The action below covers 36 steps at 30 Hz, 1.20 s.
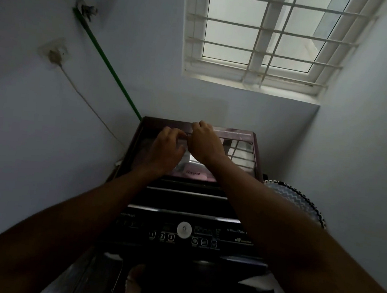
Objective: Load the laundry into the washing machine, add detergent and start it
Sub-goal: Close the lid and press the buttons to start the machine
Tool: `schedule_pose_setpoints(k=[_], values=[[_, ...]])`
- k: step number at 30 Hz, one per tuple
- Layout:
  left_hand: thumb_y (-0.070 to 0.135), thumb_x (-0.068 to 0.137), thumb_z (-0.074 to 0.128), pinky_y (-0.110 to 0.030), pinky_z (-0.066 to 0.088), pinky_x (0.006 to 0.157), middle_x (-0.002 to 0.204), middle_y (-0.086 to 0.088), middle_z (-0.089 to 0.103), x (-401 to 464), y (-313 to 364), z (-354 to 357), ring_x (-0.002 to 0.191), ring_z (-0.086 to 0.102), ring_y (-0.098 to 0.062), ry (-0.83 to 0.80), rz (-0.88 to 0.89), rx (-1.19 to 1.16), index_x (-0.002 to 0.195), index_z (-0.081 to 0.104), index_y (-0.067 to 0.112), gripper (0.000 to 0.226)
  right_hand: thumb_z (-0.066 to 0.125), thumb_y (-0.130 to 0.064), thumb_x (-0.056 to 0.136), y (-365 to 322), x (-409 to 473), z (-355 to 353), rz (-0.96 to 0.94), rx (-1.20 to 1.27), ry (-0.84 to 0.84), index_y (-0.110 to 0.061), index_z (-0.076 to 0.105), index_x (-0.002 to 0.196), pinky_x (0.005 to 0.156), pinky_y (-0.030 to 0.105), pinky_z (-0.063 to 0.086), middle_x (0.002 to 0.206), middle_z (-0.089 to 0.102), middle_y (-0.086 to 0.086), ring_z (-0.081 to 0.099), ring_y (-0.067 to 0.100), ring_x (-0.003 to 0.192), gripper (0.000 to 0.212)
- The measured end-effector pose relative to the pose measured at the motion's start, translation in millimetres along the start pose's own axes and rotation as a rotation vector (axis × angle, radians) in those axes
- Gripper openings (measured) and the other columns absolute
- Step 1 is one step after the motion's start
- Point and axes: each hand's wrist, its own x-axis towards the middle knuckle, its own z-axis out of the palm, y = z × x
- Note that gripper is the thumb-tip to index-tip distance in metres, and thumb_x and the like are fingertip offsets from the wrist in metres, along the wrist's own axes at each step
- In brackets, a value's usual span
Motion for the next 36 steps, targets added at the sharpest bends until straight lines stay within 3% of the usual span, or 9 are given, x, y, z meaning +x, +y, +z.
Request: schedule_pose_setpoints(k=[7,11,14,17,20,29,36], values=[[0.012,0.082,0.064,-0.028,0.042,0.08,0.108,-0.005,0.054,-54,-9,0,0.095,0.051,-0.015,-0.111,-0.099,0.026,0.115,0.062,0.014,0.033,0.052,-0.012,0.089,-11,-42,16,0.045,0.082,-0.068,-0.003,0.056,0.114,0.083,0.043,0.054,0.113,0.056,0.014,0.055,0.029,0.104,0.026],[0.009,0.081,0.063,-0.037,0.048,0.09,0.109,-0.007,0.055,-85,-21,0,0.101,0.054,-0.022,-0.17,-0.098,0.029,0.118,0.061,0.012,0.037,0.057,-0.013,0.088,-20,-73,35,0.058,0.131,-0.105,-0.005,0.054,0.122,0.088,0.038,0.053,0.122,0.055,0.014,0.055,0.026,0.11,0.035],[0.007,0.078,0.065,-0.036,0.047,0.091,0.11,-0.009,0.055,-103,-27,3,0.103,0.053,-0.023,-0.196,-0.118,0.036,0.12,0.06,0.01,0.042,0.058,-0.014,0.089,-28,-95,51,0.054,0.15,-0.163,-0.006,0.054,0.122,0.095,0.038,0.049,0.122,0.055,0.014,0.054,0.026,0.113,0.034],[0.01,0.08,0.067,-0.039,0.045,0.096,0.116,-0.01,0.056,-118,-34,7,0.109,0.052,-0.025,-0.246,-0.107,0.051,0.125,0.058,0.011,0.046,0.057,-0.012,0.088,-34,-114,67,0.011,0.142,-0.21,-0.003,0.057,0.121,0.098,0.037,0.046,0.121,0.056,0.014,0.051,0.028,0.113,0.034],[0.014,0.081,0.067,-0.04,0.041,0.102,0.124,-0.01,0.053,-133,-45,10,0.118,0.047,-0.027,-0.307,-0.098,0.083,0.13,0.054,0.013,0.05,0.057,-0.022,0.087,-41,-134,81,0.032,0.108,-0.256,-0.004,0.057,0.117,0.092,0.039,0.047,0.114,0.055,0.012,0.051,0.028,0.107,0.035],[0.02,0.081,0.07,-0.04,0.041,0.106,0.14,-0.005,0.052,-181,-83,-5,0.127,0.048,-0.026,-0.406,0.045,0.235,0.135,0.058,0.031,0.057,0.053,-0.012,0.086,-78,-198,101,0.168,0.197,-0.261,-0.005,0.051,0.125,0.091,0.041,0.049,0.118,0.054,0.014,0.05,0.03,0.109,0.04],[0.026,0.085,0.073,-0.034,0.022,0.119,0.161,0.002,0.026,-217,-102,-12,0.149,0.02,-0.018,-0.565,0.024,0.255,0.152,0.032,0.029,0.079,0.053,-0.017,0.093,-115,-251,123,0.197,0.181,-0.319,-0.001,0.029,0.147,0.097,0.038,0.047,0.132,0.048,0.017,0.044,0.029,0.12,0.062]])
